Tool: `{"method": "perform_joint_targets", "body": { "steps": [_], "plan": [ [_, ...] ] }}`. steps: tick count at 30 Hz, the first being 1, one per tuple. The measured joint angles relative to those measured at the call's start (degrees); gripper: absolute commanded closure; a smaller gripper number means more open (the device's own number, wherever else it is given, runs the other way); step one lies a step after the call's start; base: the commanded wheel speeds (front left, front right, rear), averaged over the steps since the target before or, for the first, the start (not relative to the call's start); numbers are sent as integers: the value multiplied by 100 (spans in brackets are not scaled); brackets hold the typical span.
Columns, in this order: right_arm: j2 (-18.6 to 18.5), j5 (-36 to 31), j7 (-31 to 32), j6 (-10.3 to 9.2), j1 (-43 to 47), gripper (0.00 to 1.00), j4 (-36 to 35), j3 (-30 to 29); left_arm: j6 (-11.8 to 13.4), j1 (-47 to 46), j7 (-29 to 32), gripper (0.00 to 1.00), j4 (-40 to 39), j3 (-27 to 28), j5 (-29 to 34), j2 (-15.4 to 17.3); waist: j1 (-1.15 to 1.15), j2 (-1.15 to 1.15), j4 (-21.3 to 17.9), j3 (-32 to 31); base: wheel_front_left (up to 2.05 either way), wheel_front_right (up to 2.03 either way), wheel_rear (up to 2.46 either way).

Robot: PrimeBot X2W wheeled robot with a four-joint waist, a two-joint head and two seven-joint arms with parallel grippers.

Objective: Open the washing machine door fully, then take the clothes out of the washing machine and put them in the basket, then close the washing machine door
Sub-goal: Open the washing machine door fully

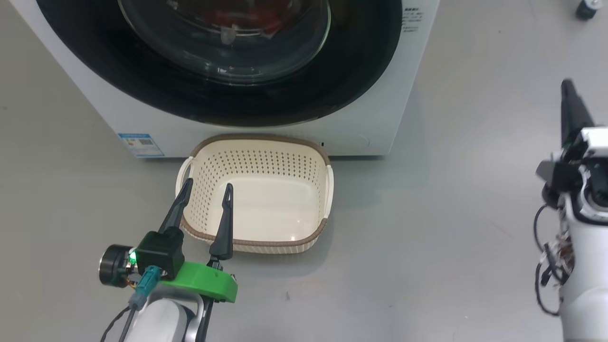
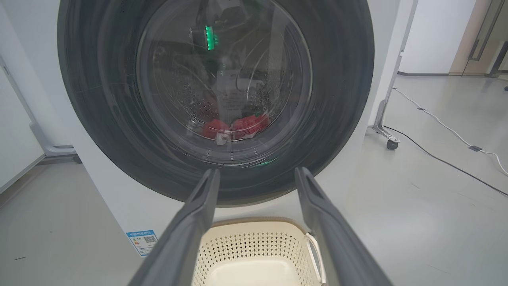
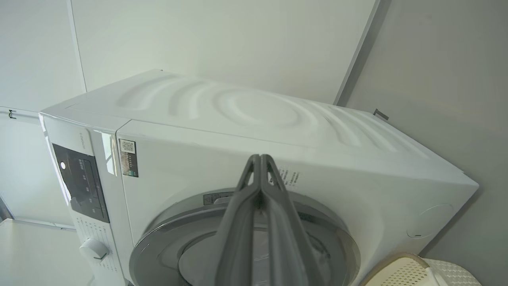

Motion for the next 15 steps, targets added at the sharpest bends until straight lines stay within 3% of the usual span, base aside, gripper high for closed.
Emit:
{"method": "perform_joint_targets", "body": {
  "steps": [15],
  "plan": [
    [-589,309,980,-325,-1802,100,55,187,0,-498,0,0,-323,-88,-1,-26,0,0,413,889,0,0,0]
  ]
}}
